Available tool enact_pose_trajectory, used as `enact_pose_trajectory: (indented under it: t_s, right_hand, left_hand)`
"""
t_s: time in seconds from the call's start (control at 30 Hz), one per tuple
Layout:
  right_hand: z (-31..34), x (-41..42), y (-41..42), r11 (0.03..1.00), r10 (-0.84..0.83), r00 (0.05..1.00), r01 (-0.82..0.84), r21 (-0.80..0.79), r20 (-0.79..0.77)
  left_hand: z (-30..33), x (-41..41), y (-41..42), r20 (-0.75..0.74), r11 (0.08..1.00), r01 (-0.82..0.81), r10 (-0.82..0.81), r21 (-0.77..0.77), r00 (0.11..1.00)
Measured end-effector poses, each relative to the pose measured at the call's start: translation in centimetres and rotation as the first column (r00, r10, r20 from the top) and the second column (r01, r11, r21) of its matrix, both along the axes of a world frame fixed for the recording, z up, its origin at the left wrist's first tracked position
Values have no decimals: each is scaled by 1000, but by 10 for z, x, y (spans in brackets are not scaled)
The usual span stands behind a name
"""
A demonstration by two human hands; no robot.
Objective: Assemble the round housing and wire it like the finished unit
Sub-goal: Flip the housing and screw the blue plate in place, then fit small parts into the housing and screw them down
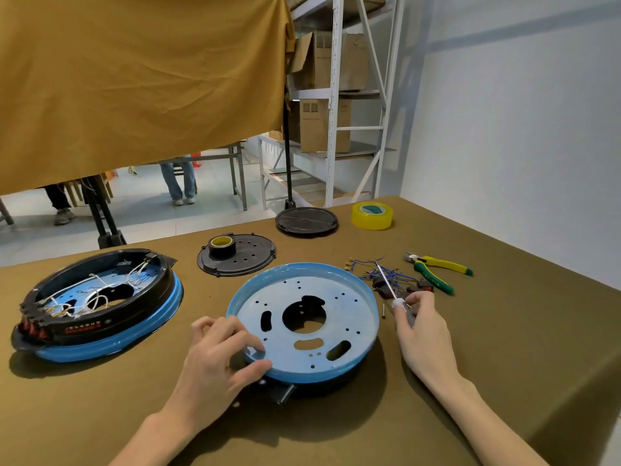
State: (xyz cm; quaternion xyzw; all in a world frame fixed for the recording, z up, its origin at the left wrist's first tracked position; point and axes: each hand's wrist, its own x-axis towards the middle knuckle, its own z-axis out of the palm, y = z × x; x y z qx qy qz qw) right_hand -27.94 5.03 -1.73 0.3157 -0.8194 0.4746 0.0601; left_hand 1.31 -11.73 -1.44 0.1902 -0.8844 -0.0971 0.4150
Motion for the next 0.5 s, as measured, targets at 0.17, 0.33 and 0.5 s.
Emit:
enact_pose_trajectory:
  t_s: [0.17,0.33,0.5]
  right_hand:
    - [2,-1,3,982,-81,981,109,153,-178]
    - [4,5,7,982,11,983,24,187,-183]
    - [5,-2,7,999,-36,996,38,-29,84]
  left_hand:
    - [-1,0,-1,-36,999,-36,36,0,999]
    - [-2,1,-1,-22,999,-37,38,26,999]
    - [-4,0,3,-38,997,-30,33,67,999]
